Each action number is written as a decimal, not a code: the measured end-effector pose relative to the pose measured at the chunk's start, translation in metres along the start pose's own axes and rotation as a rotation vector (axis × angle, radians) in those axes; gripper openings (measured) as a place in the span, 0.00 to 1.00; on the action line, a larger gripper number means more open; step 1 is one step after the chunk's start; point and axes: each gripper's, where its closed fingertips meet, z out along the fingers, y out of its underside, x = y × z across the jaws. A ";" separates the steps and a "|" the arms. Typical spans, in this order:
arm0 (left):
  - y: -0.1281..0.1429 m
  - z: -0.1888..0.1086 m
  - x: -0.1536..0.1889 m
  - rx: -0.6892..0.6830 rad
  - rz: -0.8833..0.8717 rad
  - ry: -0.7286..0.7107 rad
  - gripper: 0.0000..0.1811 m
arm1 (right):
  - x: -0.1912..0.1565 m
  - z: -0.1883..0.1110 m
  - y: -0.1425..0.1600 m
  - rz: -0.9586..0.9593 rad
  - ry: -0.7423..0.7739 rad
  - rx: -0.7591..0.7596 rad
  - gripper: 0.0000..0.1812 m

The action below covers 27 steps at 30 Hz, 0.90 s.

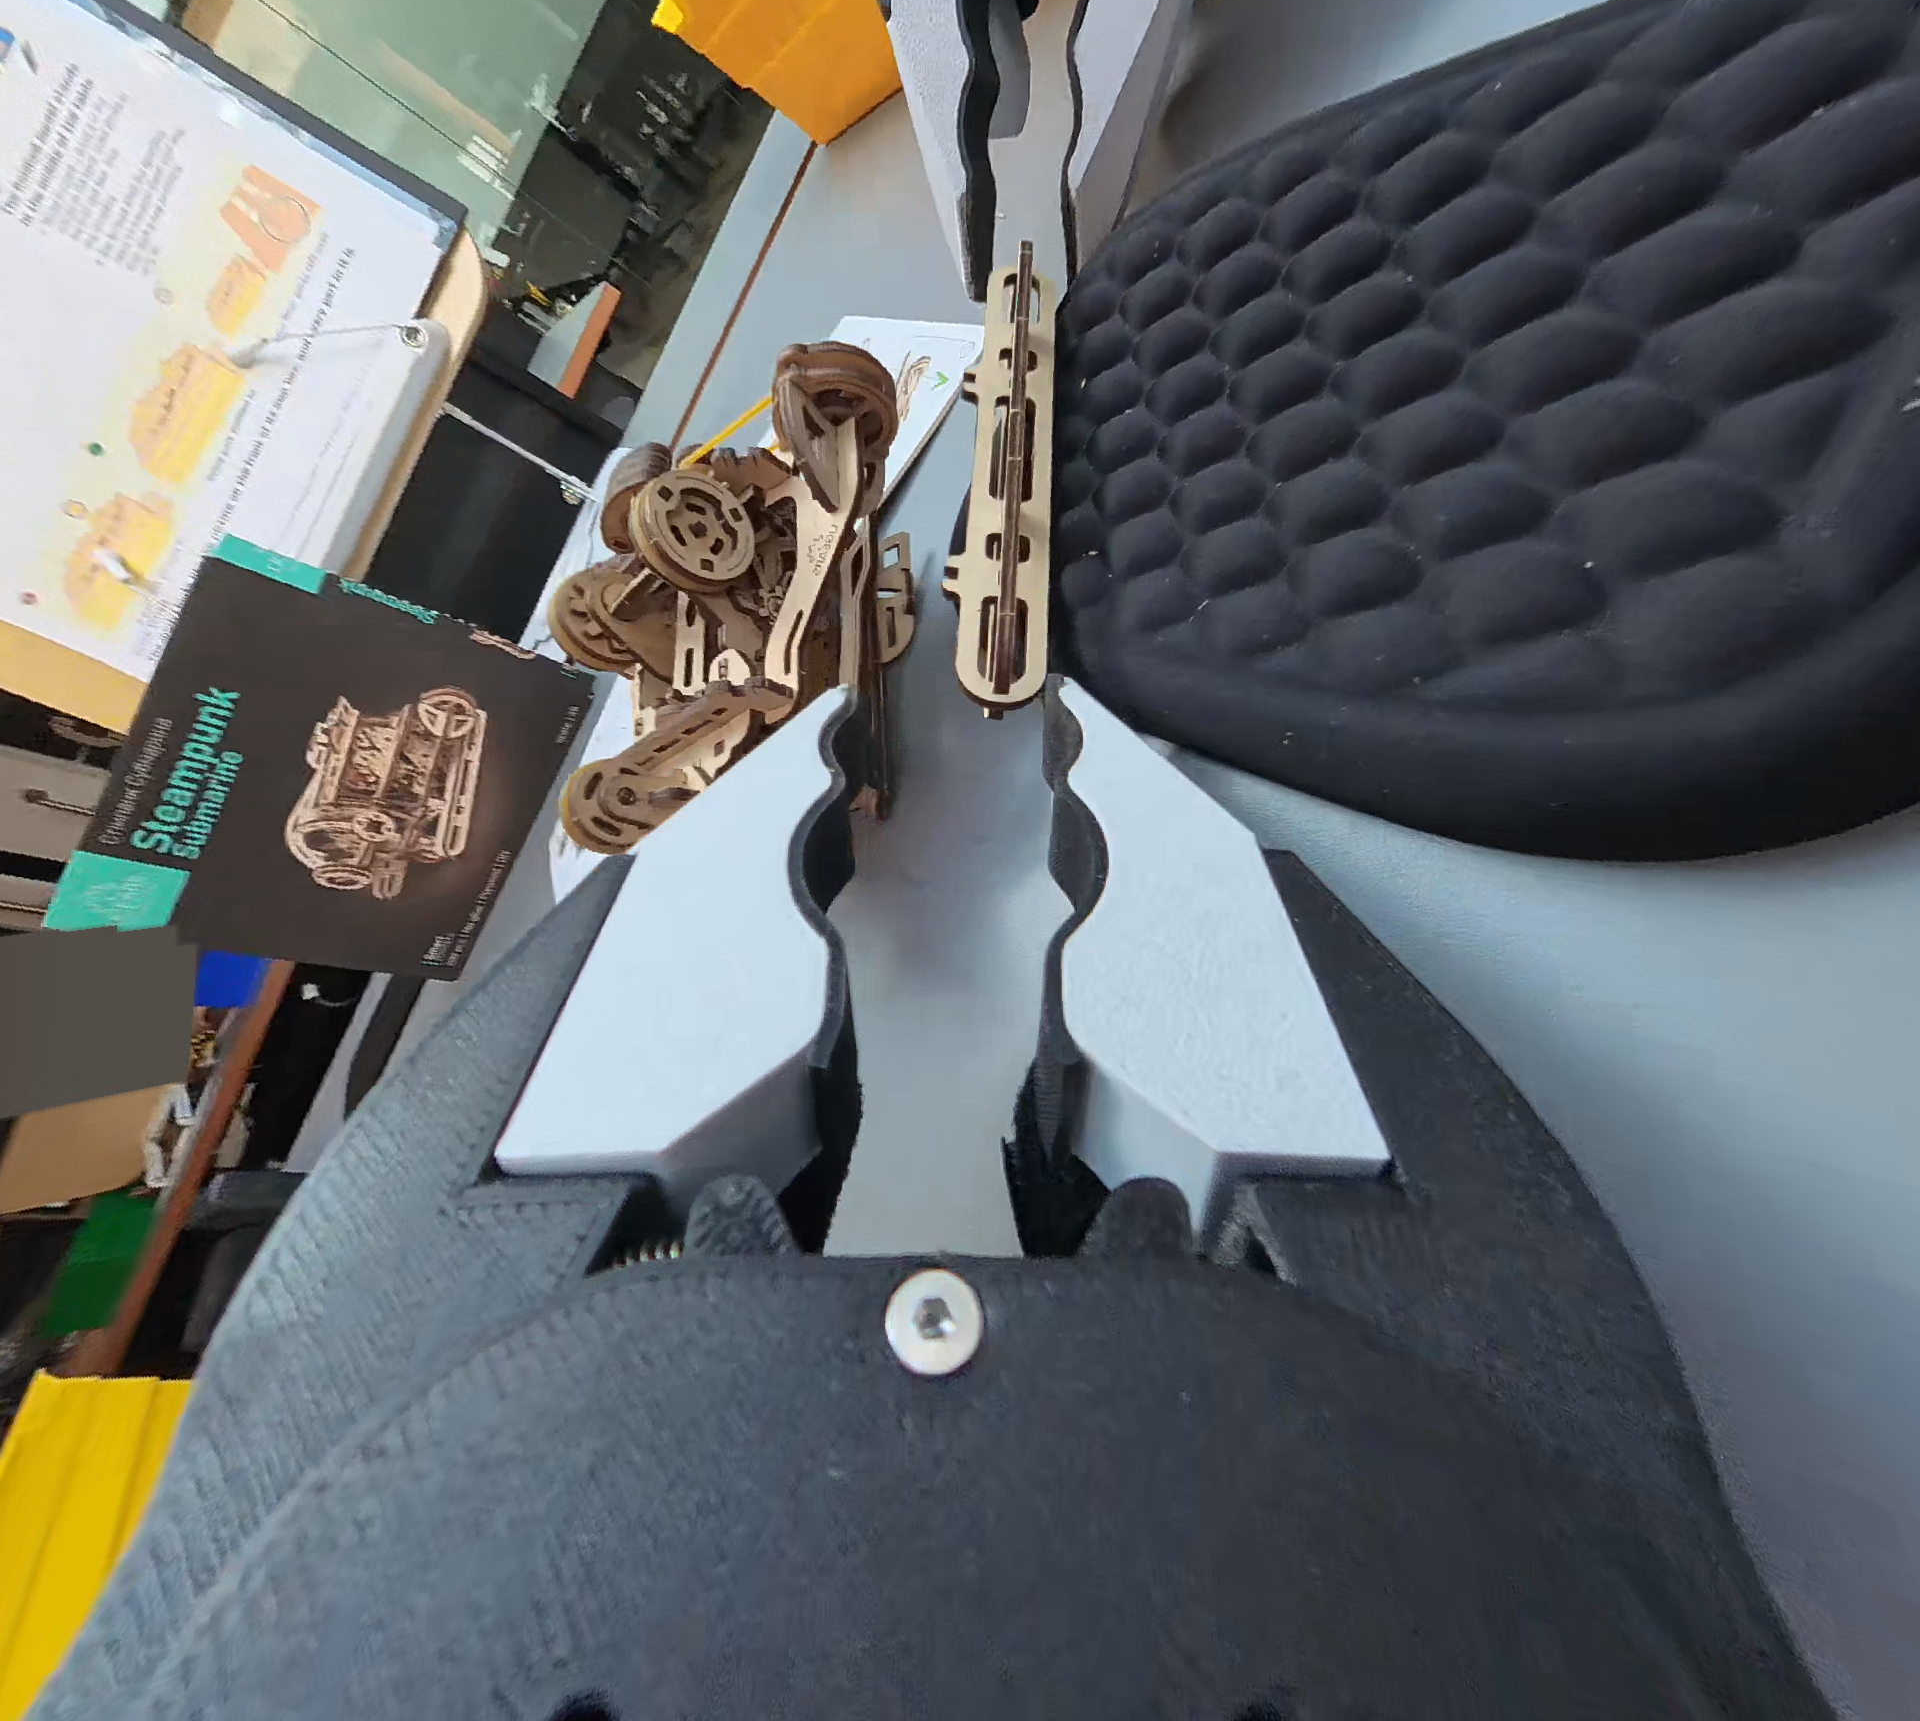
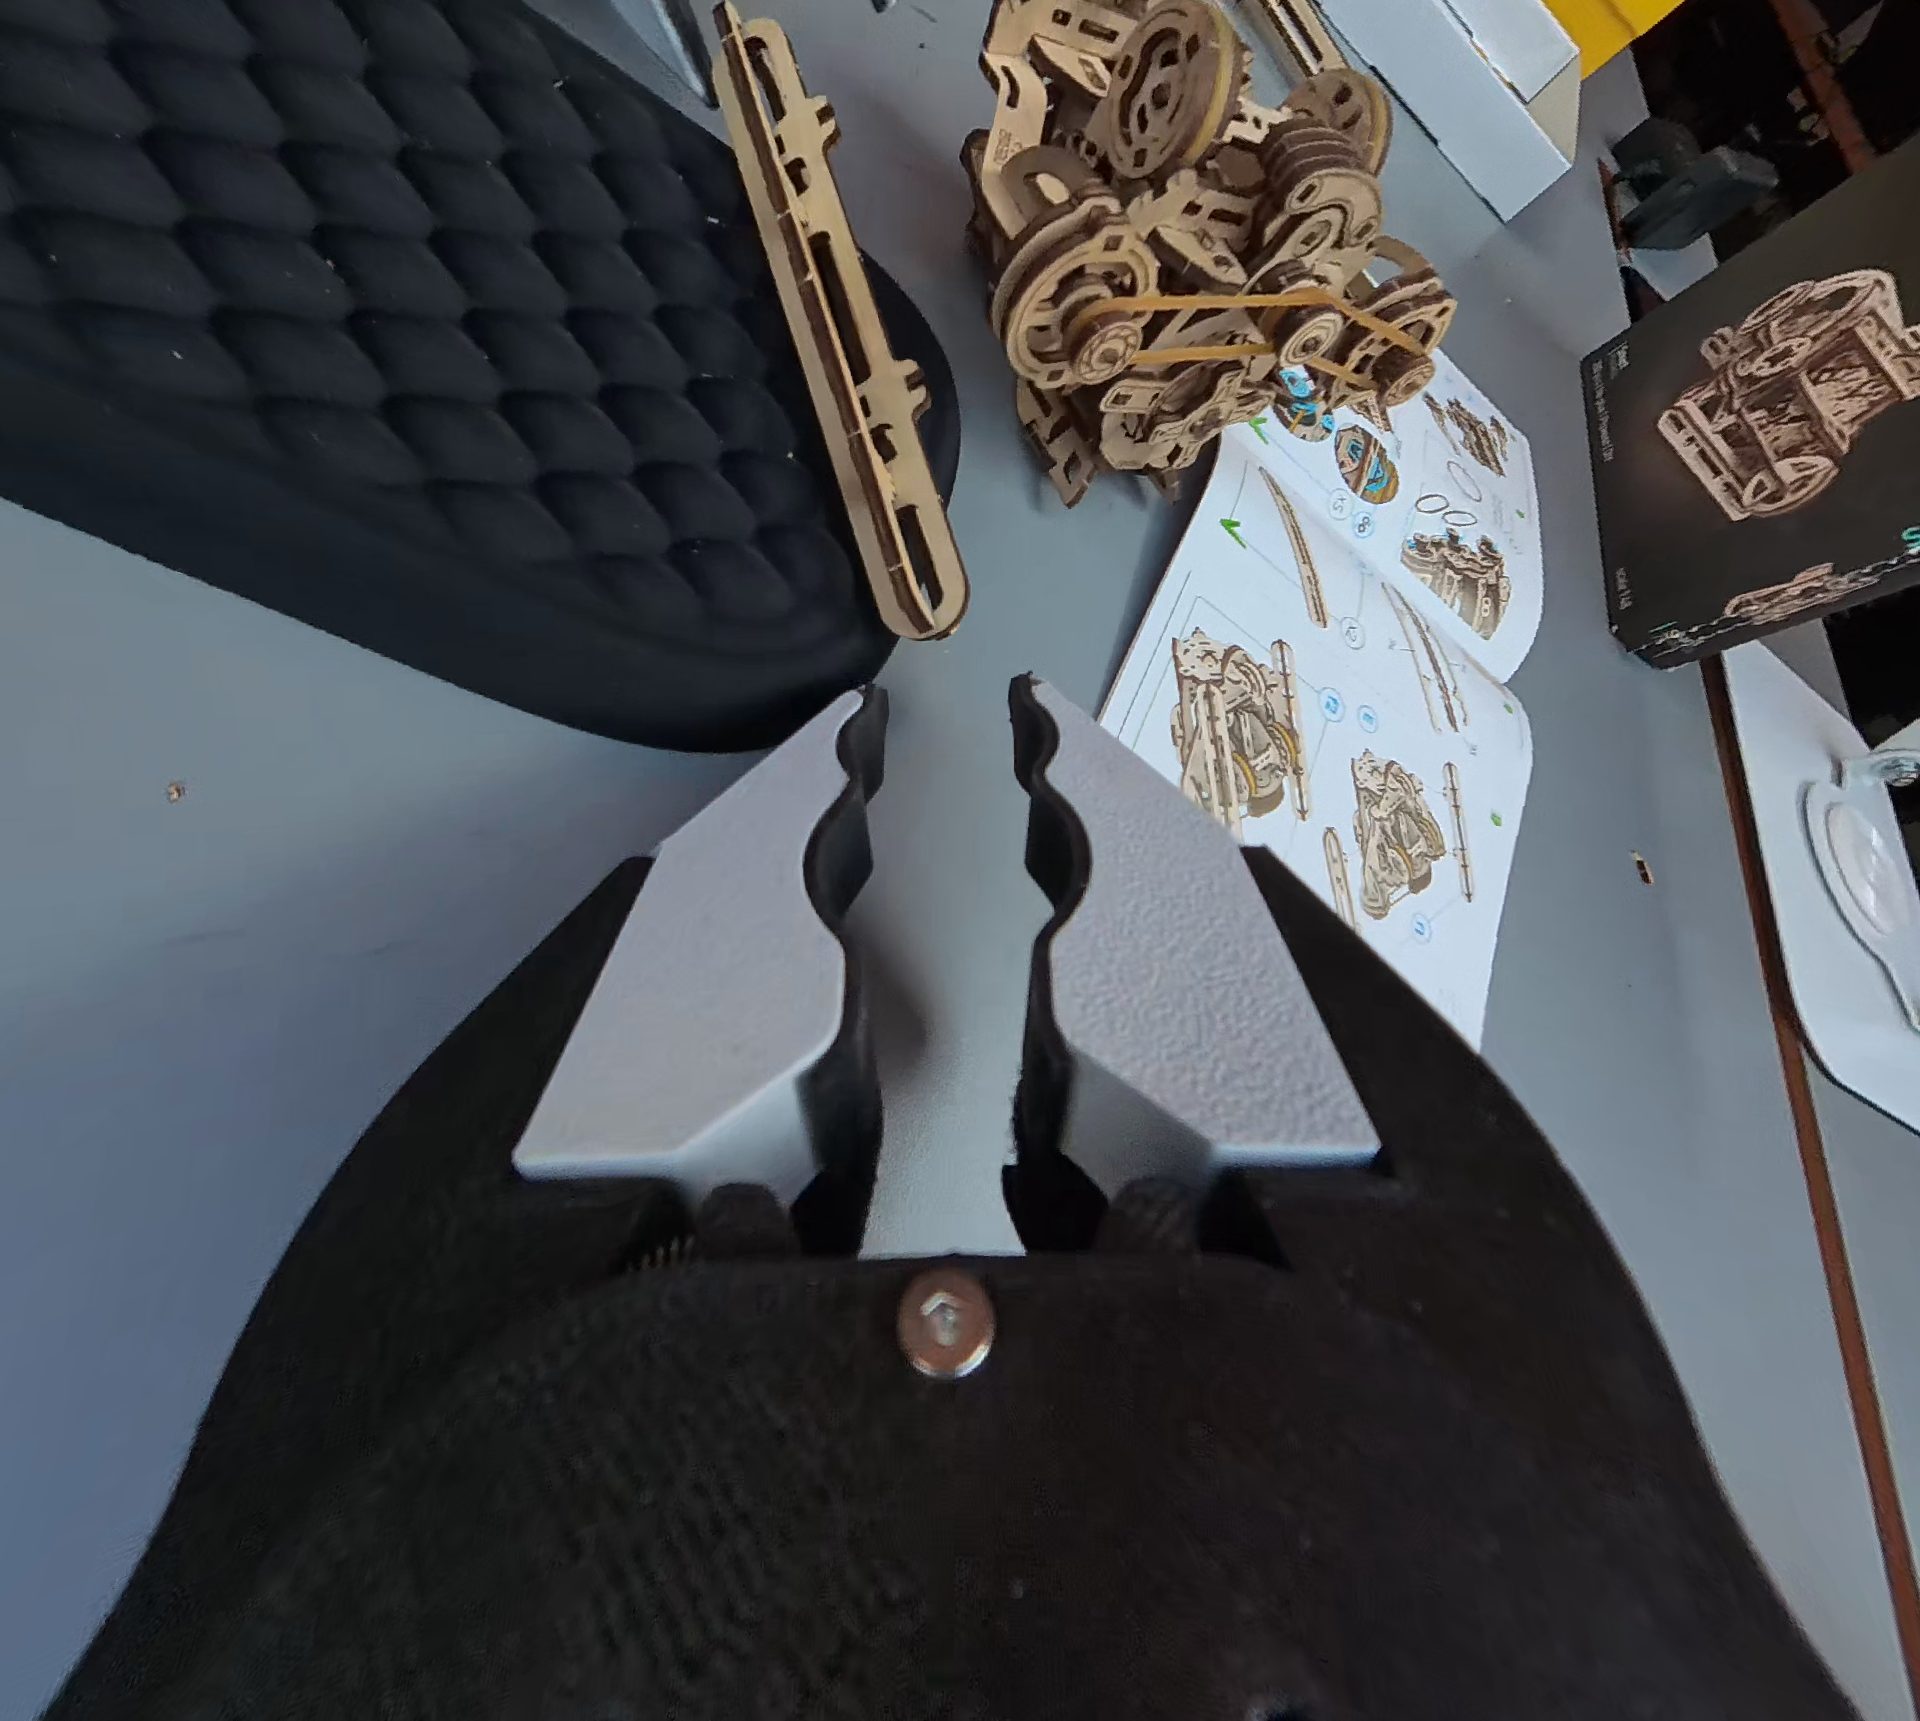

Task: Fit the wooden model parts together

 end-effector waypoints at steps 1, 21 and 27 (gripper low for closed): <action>-0.001 0.000 0.000 0.008 0.025 -0.008 0.16 | 0.000 0.000 -0.001 -0.029 0.007 0.003 0.12; -0.007 0.006 0.005 0.043 0.096 0.021 0.14 | -0.003 0.000 -0.017 -0.204 0.051 0.033 0.09; -0.001 0.008 0.006 0.023 0.102 0.049 0.12 | -0.003 0.001 -0.017 -0.197 0.051 0.032 0.09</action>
